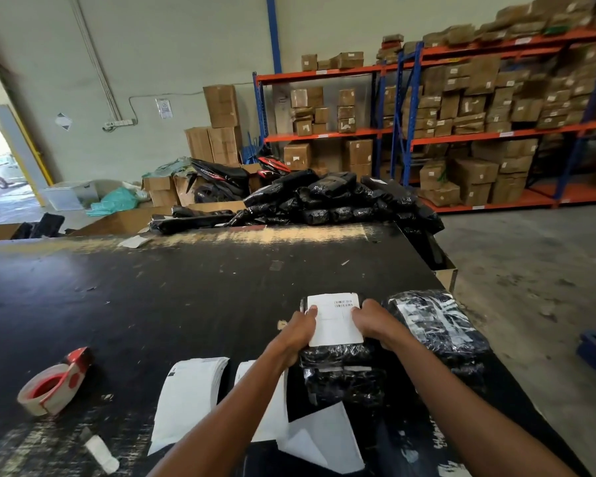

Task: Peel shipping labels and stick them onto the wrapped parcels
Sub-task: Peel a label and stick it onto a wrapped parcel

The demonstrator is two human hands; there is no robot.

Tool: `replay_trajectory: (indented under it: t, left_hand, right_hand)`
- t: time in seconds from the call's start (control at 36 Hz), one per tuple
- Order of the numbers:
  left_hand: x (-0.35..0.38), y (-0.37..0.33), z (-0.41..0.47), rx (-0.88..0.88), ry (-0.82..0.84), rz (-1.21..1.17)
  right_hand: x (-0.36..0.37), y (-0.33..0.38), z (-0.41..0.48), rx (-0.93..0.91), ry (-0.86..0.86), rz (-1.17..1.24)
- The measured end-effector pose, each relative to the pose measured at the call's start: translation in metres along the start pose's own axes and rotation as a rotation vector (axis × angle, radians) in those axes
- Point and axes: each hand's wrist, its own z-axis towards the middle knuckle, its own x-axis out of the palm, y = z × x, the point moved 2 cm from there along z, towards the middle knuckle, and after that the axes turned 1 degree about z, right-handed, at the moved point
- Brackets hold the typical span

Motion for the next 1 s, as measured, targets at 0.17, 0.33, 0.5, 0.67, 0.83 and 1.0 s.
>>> replay_trajectory:
  t: [0.17, 0.33, 0.5, 0.67, 0.83, 1.0]
  left_hand:
    - [-0.004, -0.035, -0.002, -0.011, 0.047, -0.074]
    - [-0.012, -0.058, 0.02, -0.036, 0.117, -0.025]
    - [-0.023, -0.079, 0.053, -0.017, 0.144, -0.062]
    - [-0.03, -0.105, 0.087, 0.086, 0.056, -0.083]
    - [-0.032, -0.093, 0.145, 0.074, -0.042, -0.076]
    - [-0.024, -0.066, 0.18, 0.041, -0.048, -0.131]
  right_hand:
    - [-0.013, 0.019, 0.016, -0.026, 0.005, -0.02]
    - [-0.027, 0.037, 0.036, -0.045, 0.064, -0.114]
    - [-0.039, 0.057, 0.064, -0.055, 0.057, -0.168]
    - [-0.038, 0.069, 0.109, -0.044, -0.008, -0.028]
    - [-0.021, 0.061, 0.16, 0.03, 0.017, 0.082]
    - [0.014, 0.024, 0.228, 0.117, 0.056, 0.151]
